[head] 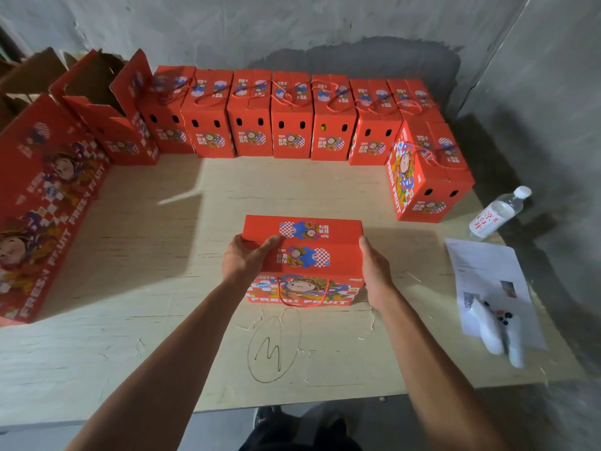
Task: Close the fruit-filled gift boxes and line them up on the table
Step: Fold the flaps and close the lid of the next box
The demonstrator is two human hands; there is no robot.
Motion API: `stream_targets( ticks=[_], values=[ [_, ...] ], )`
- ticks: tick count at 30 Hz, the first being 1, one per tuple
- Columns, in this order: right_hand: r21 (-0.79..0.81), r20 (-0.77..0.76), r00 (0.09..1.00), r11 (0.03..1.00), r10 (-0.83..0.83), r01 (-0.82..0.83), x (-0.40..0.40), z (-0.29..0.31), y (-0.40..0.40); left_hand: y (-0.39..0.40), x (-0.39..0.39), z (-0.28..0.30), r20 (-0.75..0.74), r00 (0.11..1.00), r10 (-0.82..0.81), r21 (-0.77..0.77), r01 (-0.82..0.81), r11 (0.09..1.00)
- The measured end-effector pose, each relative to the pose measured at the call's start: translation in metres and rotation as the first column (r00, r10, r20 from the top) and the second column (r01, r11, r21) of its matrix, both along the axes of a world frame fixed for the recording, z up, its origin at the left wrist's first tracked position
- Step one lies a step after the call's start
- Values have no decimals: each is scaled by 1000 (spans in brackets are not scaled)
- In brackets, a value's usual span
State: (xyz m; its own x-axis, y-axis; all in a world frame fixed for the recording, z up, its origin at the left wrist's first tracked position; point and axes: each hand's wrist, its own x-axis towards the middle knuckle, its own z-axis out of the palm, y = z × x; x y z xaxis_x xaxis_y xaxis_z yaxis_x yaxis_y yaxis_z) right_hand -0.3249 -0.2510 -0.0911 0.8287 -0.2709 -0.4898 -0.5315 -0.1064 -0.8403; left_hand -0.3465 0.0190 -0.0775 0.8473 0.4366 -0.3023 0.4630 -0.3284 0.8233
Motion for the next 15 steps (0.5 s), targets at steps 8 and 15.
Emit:
stream_targets(
  ticks=[8,15],
  values=[
    [-255,185,980,967,72,-23,-4,2,8,-5,-3,5,-14,999,43,69,-42,997],
    [-315,164,978,947,127,-70,-8,3,10,-4,-6,8,0,1000,5,69,-5,998]
  ],
)
